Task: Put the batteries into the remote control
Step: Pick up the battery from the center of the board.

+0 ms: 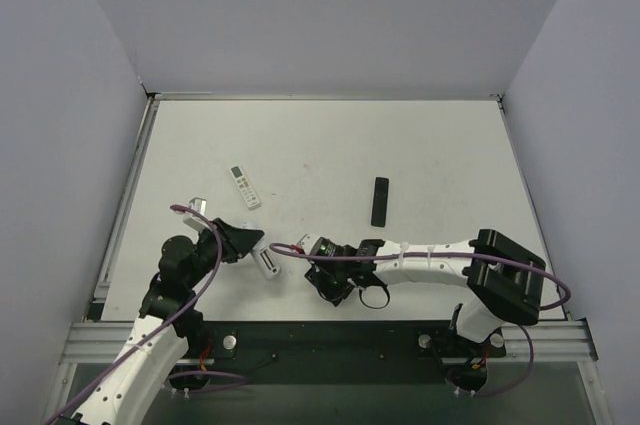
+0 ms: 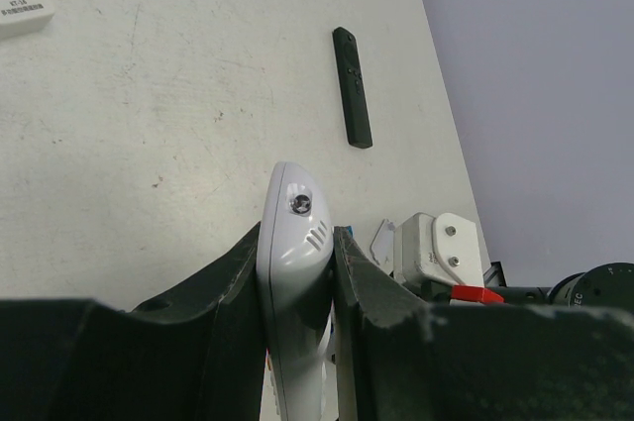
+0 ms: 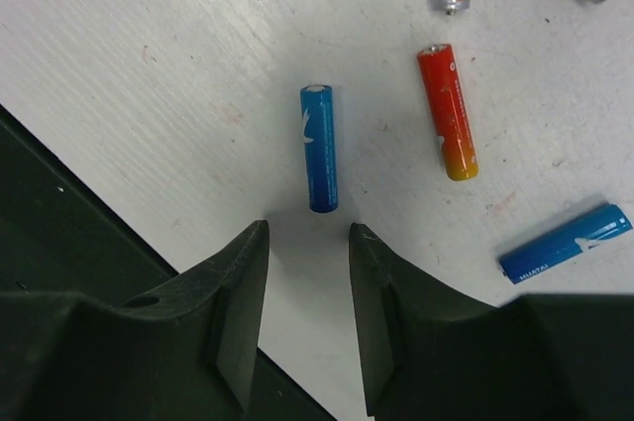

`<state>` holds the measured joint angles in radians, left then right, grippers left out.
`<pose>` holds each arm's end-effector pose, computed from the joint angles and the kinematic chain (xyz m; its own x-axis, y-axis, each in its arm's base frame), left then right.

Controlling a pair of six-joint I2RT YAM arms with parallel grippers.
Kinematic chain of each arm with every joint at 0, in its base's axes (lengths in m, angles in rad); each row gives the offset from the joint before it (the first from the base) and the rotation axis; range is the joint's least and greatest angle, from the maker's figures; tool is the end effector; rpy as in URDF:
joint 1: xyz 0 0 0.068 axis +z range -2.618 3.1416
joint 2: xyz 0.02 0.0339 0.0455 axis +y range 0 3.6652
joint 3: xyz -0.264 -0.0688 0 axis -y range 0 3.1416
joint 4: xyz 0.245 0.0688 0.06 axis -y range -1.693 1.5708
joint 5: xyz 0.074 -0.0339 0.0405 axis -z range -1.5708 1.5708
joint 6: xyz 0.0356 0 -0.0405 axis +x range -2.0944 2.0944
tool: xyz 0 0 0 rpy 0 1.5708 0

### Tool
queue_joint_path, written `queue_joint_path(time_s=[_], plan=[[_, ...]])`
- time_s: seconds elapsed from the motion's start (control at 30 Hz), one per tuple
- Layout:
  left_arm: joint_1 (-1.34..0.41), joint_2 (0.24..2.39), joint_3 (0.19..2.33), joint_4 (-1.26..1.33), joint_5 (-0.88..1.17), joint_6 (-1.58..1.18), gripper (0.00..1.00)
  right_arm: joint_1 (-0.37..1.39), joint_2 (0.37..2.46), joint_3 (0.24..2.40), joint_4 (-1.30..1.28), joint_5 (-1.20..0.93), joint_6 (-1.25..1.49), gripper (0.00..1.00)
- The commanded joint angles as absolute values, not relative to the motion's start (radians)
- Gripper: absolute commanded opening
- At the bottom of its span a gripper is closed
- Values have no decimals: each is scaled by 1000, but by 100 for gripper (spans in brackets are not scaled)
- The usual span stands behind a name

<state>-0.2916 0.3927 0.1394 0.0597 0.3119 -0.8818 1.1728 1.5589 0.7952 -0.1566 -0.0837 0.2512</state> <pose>0.1254 -0.0490 0.1905 -0.5510 -0.6016 -0.5783 0.2151 0.5672 -0.7950 0.1142 0.2792 0.1643 -0.5320 -0.6262 -0.5700 -0.8321 0.5112 0.2150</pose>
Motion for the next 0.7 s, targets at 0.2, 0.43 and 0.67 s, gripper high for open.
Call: queue_joint_path(time_s=[0.2,0.43,0.67], plan=[[-287,429,166,129,362,-885,0,1180,1621,828,-150,-64,230,33],[-288,456,155,169,376,-899,0,1180,1629,838,-149,-54,222,15],[-287,465,111,265,380,-962,0,1180,1494,873,-219,-49,254,0]])
